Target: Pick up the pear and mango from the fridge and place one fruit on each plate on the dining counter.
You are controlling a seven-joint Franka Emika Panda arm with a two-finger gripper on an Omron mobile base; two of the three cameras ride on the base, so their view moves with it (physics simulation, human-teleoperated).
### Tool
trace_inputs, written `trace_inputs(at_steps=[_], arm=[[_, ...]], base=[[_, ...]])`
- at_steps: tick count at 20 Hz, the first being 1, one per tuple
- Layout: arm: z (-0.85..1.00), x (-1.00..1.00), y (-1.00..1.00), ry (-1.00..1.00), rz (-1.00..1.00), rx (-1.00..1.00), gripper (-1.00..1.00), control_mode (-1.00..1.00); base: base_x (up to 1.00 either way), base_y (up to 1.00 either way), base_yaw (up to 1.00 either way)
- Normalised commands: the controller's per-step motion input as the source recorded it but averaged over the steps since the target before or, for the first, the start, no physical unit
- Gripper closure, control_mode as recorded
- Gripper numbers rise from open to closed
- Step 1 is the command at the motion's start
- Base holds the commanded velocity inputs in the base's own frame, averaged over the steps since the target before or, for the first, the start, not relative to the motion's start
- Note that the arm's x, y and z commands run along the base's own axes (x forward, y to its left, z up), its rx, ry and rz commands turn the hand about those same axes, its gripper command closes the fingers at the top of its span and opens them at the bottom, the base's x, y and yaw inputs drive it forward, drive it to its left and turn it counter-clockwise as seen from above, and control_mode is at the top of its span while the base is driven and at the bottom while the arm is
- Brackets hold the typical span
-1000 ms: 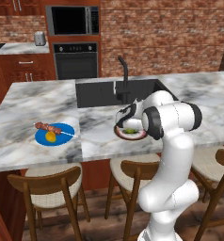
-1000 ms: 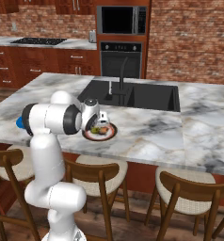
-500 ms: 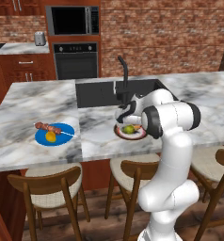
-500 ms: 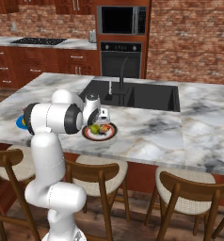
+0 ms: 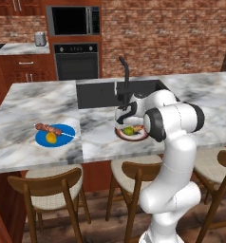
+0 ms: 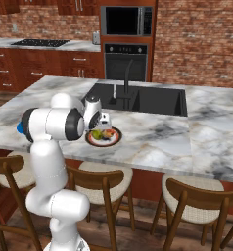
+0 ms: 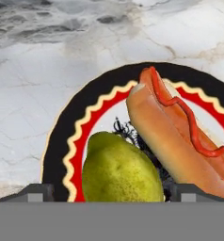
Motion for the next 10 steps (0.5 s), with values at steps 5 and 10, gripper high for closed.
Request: trace_inputs(at_steps=[5, 10], arm=[[0.49, -0.22, 0.00, 0.00, 0.00, 0.00, -1.00, -1.00], [0.93, -0.41, 0.00, -0.03, 0.00, -0.01, -1.00, -1.00]], base=[[0.00, 0.00, 0.00], [0.00, 0.00, 0.00]])
